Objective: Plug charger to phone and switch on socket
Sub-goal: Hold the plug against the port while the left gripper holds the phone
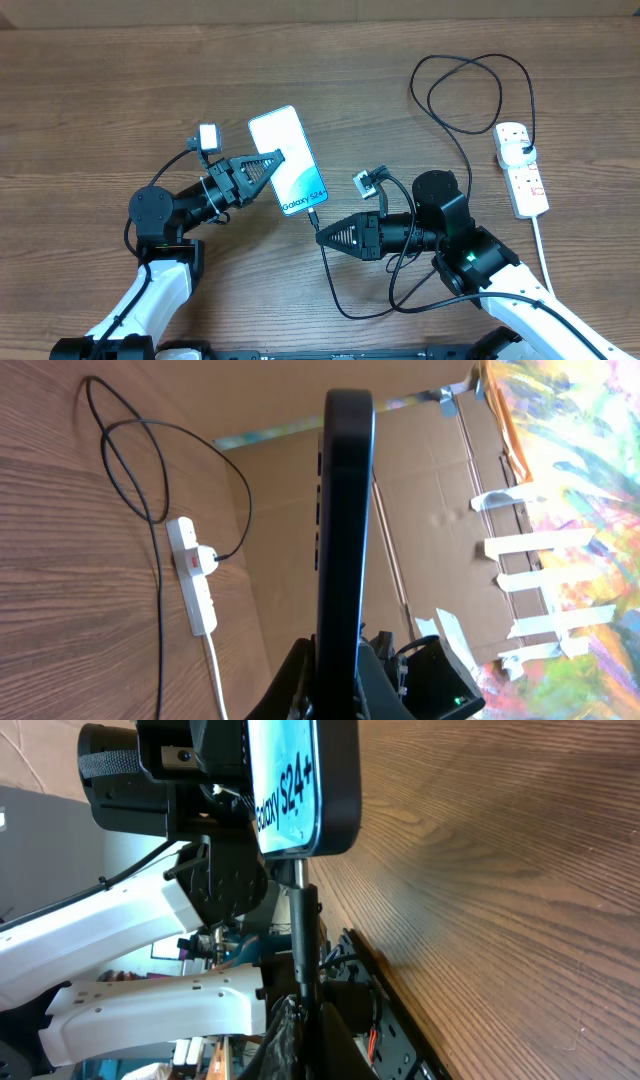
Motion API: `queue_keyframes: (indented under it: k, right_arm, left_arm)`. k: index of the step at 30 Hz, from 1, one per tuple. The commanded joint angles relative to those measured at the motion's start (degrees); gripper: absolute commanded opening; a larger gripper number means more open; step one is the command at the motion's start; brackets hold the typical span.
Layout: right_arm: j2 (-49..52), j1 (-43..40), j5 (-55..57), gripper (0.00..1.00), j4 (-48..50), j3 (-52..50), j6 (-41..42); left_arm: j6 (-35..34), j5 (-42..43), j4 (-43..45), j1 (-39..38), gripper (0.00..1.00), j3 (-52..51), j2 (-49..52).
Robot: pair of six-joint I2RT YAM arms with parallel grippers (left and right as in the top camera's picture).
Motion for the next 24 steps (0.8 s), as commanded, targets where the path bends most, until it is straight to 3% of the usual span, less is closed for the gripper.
queue_keyframes:
  k: [1, 24]
  right_arm:
    - [0.0, 0.3, 0.3, 0.04, 0.5, -0.3, 0.3]
    - [0.3, 0.4, -0.4, 0.04, 1.7, -0.3, 1.2]
  left_arm:
    - [-1.0, -0.5, 0.9, -0.4, 0.04, 1.8, 0.1]
    - [1.9, 0.1, 0.8, -2.5, 0.04, 1.8, 0.1]
